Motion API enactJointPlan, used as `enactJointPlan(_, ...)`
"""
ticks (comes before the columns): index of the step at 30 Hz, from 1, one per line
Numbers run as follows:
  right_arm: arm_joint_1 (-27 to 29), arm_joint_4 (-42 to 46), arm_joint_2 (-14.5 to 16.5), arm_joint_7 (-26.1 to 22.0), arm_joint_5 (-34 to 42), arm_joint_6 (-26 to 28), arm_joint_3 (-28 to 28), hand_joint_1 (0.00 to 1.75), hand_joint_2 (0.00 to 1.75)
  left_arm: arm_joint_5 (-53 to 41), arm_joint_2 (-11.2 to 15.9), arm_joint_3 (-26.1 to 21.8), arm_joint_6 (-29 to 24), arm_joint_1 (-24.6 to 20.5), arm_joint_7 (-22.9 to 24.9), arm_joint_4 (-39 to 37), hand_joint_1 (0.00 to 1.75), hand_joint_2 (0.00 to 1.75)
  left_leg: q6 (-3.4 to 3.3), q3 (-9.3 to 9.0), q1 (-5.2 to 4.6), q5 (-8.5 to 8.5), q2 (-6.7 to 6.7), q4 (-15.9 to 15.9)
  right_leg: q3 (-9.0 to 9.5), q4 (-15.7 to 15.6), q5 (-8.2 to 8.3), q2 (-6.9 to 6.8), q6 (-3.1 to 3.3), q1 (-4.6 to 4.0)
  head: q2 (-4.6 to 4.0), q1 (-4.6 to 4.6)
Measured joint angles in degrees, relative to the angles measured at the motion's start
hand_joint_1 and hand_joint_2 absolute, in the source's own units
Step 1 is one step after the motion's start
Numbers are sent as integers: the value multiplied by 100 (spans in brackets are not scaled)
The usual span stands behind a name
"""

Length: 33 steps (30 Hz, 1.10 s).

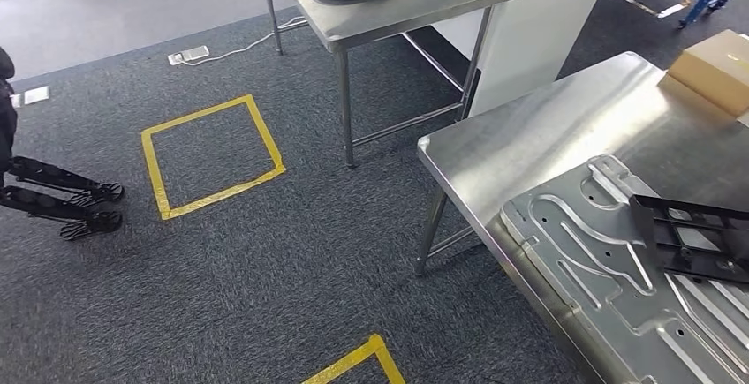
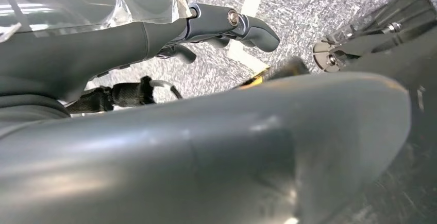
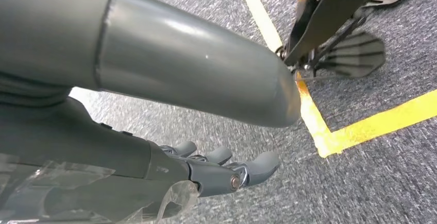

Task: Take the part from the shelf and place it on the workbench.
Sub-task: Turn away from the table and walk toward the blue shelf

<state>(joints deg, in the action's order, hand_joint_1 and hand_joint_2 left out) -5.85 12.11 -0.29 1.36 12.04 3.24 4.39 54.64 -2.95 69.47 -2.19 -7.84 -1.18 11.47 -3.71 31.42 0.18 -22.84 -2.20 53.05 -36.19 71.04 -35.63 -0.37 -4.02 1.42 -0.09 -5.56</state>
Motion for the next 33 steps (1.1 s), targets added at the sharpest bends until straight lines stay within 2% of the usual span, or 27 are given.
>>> enactJointPlan(1, 4, 0, -1, 0, 0, -1, 1, 0, 0, 0, 1, 0, 1, 1, 0, 0, 0, 0, 1, -14, 0, -2, -83, 1, 24, -133, 164, 8, 9, 0, 0, -1)
enactJointPlan(2, 7, 0, -2, 0, 0, -1, 2, 0, 0, 0, 1, 0, 1, 2, 0, 0, 0, 0, 6, -31, 4, -5, -168, 2, 152, -487, 416, 48, 22, 4, 0, -2)
enactJointPlan(3, 15, 0, -3, 0, 0, -1, 3, 0, 0, 0, 1, 0, 1, 1, 0, 0, 0, 0, 13, -44, 8, -9, -245, 1, 324, -941, 674, 156, 34, 16, 0, -2)
enactJointPlan(4, 22, 0, -4, 0, 0, 0, 4, 0, 0, 0, 1, -1, 1, -3, 0, 0, 0, 0, 28, -42, 4, -15, -315, 7, 487, -1354, 862, 276, 46, 26, 0, -1)
enactJointPlan(5, 27, 0, -5, -1, 0, 0, 5, 0, 0, 0, 0, -1, 1, -6, 0, 0, 0, 0, 50, -29, 1, -13, -368, 8, 591, -1631, 967, 380, 56, 29, 0, -1)
enactJointPlan(6, 23, 0, -6, -2, 0, 0, 8, 0, 0, 0, 0, -1, 2, -7, 0, 0, 0, 0, 76, -10, -2, -6, -416, 2, 634, -1760, 990, 441, 66, 26, 0, -1)
enactJointPlan(8, -7, 1, 1, -4, 0, -1, 11, 0, 0, 0, 2, -1, 2, 0, 0, 0, 0, 0, 140, 14, 2, 24, -518, -25, 647, -1795, 990, 362, 104, 15, 0, -4)
enactJointPlan(9, -22, 2, 7, -4, 0, -1, 13, 0, 0, 0, 5, -1, 1, 7, -1, 0, 0, 0, 167, 29, 3, 7, -501, -6, 664, -1815, 999, 297, 132, 21, 0, -5)
enactJointPlan(11, -18, 4, 17, -4, 0, -1, 15, 0, 0, 0, 9, -1, 1, 12, -1, 0, 0, 0, 216, 188, -13, -224, -267, 366, 703, -1856, 1012, 145, 202, 33, 0, -16)
enactJointPlan(12, -7, 4, 15, -4, 0, 0, 16, 0, 0, 0, 10, -1, 2, 11, -1, 0, 0, 0, 237, 369, -18, -435, -90, 777, 718, -1864, 1009, 68, 226, 20, 0, -22)
enactJointPlan(13, 7, 4, 11, -3, 0, 1, 16, 0, 0, 0, 10, -1, 2, 8, 0, 0, 0, 0, 252, 580, -20, -645, 32, 1250, 723, -1865, 1002, -3, 246, 5, 0, -28)
enactJointPlan(14, 17, 4, 5, -3, 0, 1, 16, 0, 0, 0, 10, -1, 2, 8, 0, 0, 0, 0, 260, 760, -15, -781, 92, 1637, 725, -1865, 996, -63, 253, -9, 0, -29)
enactJointPlan(15, 20, 4, 1, -2, 0, 2, 16, 0, 0, 0, 10, -1, 3, 10, 0, 0, 0, 0, 257, 865, -13, -825, 123, 1860, 730, -1865, 990, -114, 258, -20, 0, -29)
enactJointPlan(16, 17, 4, -3, -2, 0, 2, 16, 0, 0, 0, 10, -1, 2, 13, 0, 0, 0, 0, 244, 830, -14, -743, 133, 1799, 737, -1864, 984, -147, 260, -28, 0, -30)
enactJointPlan(17, 7, 4, -5, -3, 0, 2, 16, 0, 0, 0, 10, -1, 2, 15, 0, 0, 0, 0, 220, 681, -19, -570, 142, 1499, 749, -1865, 977, -170, 259, -32, 0, -31)
enactJointPlan(19, -10, 4, 0, -4, 0, 1, 17, 0, 0, 0, 11, -1, 1, 8, 0, 0, 0, 0, 143, 231, -62, -183, 229, 582, 767, -1861, 955, -194, 242, -43, 0, -34)
enactJointPlan(20, -13, 4, 3, -4, 0, 0, 19, 0, 0, 0, 11, -1, 1, 1, 0, 0, 0, 0, 108, 62, -86, -78, 271, 232, 766, -1857, 946, -204, 228, -53, 0, -35)
enactJointPlan(21, -13, 4, 5, -4, 0, -1, 20, 0, 0, 0, 12, -1, 1, -5, 0, 0, 0, 0, 84, -32, -108, -39, 301, 31, 760, -1854, 939, -217, 214, -62, 0, -34)
enactJointPlan(23, -17, 5, 7, -4, 0, -1, 20, 0, 0, 0, 13, -1, 1, -1, 0, 0, 0, 0, 60, -63, -116, -53, 274, -45, 760, -1859, 934, -252, 178, -71, 0, -33)
enactJointPlan(25, -19, 7, 4, -3, 0, -1, 20, 0, 0, 0, 15, -1, 1, 12, -1, 0, 0, 0, 21, -92, -90, -35, 237, -87, 732, -1742, 814, -208, 132, -57, 0, -33)
enactJointPlan(26, -14, 9, 3, -4, 0, -1, 21, 0, 0, 0, 16, -1, 1, 11, -1, 0, 0, 0, -3, -108, -75, -24, 223, -109, 635, -1509, 660, -148, 108, -51, 0, -34)
enactJointPlan(28, -1, 10, 3, -3, 0, -1, 21, 0, 0, 0, 16, -1, 2, 1, -1, 0, 0, 0, -32, -119, -62, -21, 201, -116, 255, -704, 256, -32, 75, -47, 0, -33)
enactJointPlan(29, 2, 11, 3, -2, 0, -1, 21, 0, 0, 0, 16, 0, 2, -1, -1, 0, 0, 0, -39, -121, -62, -22, 190, -116, 47, -293, 113, -10, 59, -45, 0, -33)
enactJointPlan(30, 4, 11, 3, -1, 0, -1, 21, 0, 0, 0, 16, 0, 2, 0, 0, 0, 0, 0, -40, -126, -60, -24, 174, -115, -89, -45, 73, -4, 45, -40, 0, -33)
enactJointPlan(31, 6, 11, 2, 0, 0, 0, 21, 0, 0, 1, 16, 0, 2, 1, 0, 0, 0, 0, -40, -135, -53, -26, 149, -114, -113, -33, 157, -3, 33, -32, 0, -33)
enactJointPlan(32, 8, 11, -1, 0, 0, 0, 21, 0, 0, 1, 17, 0, 2, 2, 0, 0, 0, 0, -34, -150, -42, -30, 120, -113, -10, -284, 353, -1, 22, -19, 0, -34)
enactJointPlan(33, 11, 10, -4, 0, 0, 1, 21, 0, 0, 1, 17, -1, 2, 1, 0, 0, 0, 0, -24, -166, -30, -36, 89, -112, 184, -716, 604, 18, 9, 0, 0, -34)
